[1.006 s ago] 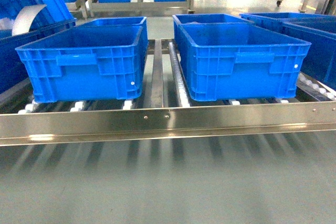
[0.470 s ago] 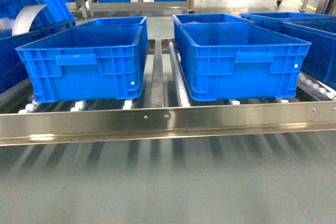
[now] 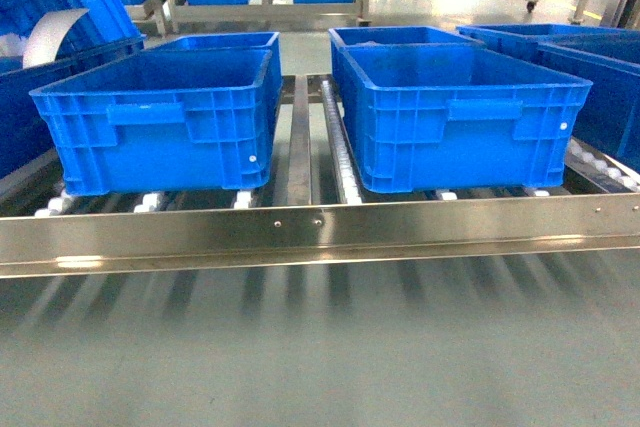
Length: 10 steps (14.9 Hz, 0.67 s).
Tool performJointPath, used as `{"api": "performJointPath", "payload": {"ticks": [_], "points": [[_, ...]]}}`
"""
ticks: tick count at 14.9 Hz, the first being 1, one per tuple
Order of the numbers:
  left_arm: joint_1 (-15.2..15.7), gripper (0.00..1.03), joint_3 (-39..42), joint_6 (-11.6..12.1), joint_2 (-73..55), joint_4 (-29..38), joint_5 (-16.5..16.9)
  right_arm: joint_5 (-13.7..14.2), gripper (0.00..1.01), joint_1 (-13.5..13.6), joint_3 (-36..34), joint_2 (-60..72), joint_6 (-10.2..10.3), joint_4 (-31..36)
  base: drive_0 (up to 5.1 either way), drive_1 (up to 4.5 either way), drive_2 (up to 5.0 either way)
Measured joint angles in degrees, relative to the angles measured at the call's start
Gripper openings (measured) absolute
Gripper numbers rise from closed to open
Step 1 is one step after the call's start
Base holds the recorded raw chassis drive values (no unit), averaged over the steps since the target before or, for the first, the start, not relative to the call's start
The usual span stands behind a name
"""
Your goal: Sort blue parts and orange caps into right shelf containers
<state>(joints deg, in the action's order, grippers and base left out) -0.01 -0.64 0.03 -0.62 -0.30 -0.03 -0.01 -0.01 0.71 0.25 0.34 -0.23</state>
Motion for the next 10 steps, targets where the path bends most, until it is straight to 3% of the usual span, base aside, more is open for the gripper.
{"api": "performJointPath", "payload": {"ticks": [4, 10], "points": [[0.0, 0.02, 0.0, 0.02, 0.0, 0.02, 0.0, 0.0, 0.02, 0.0, 0.0, 0.0, 0.0, -0.02, 0.0, 0.0, 0.0], [0.0, 0.75, 0.0, -0.02, 0.0, 0.02, 0.0, 0.0, 0.77, 0.0, 0.0, 0.02, 0.0, -0.02, 0.0, 0.0, 0.0]]}}
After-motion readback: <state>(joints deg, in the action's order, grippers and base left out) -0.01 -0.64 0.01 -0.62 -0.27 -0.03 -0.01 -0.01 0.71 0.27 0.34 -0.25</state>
